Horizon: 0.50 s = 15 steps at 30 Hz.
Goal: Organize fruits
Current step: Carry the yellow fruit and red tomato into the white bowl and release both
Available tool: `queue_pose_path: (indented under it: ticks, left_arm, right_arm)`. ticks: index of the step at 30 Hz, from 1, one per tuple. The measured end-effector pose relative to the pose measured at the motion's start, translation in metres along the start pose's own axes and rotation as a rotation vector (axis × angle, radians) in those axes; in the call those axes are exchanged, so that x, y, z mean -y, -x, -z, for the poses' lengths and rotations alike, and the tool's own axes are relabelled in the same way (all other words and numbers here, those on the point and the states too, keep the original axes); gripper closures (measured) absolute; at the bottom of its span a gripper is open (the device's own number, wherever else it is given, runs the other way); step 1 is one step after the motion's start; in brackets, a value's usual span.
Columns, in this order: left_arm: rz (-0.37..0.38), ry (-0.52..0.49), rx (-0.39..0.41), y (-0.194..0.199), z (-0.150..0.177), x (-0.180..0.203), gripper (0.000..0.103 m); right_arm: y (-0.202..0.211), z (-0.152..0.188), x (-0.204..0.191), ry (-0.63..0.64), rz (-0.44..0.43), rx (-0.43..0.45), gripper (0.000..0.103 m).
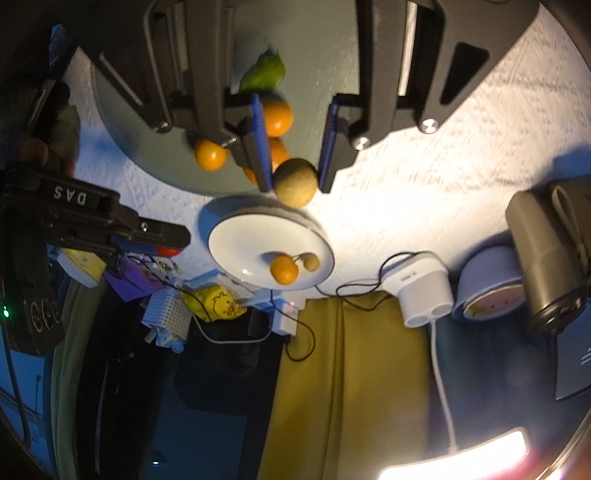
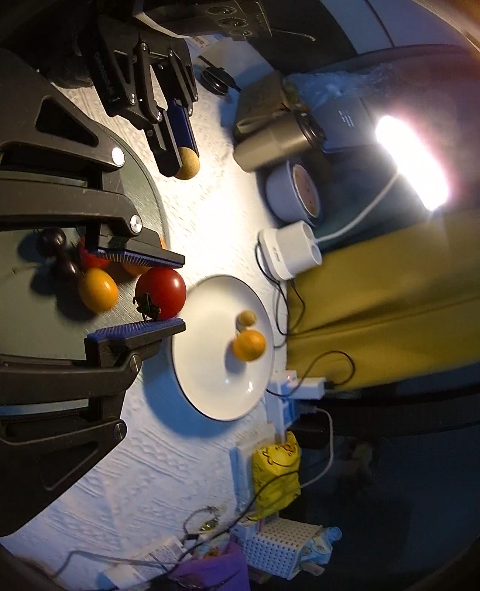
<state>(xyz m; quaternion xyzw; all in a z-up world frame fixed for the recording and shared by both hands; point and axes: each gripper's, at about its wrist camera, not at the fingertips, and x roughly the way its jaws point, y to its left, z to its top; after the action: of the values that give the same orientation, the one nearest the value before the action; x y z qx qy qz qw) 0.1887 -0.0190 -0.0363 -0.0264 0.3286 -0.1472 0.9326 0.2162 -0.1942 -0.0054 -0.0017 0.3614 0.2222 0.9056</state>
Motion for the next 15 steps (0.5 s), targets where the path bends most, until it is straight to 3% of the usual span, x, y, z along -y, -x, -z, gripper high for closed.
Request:
queue_pose_path:
  ticks: [15]
  left_arm:
    - [0.024, -0.025, -0.001, -0.045, -0.033, -0.004, 0.077]
  right_arm:
    - [-0.030, -0.031, 0.040, -0.008, 0.028, 0.027, 0.073]
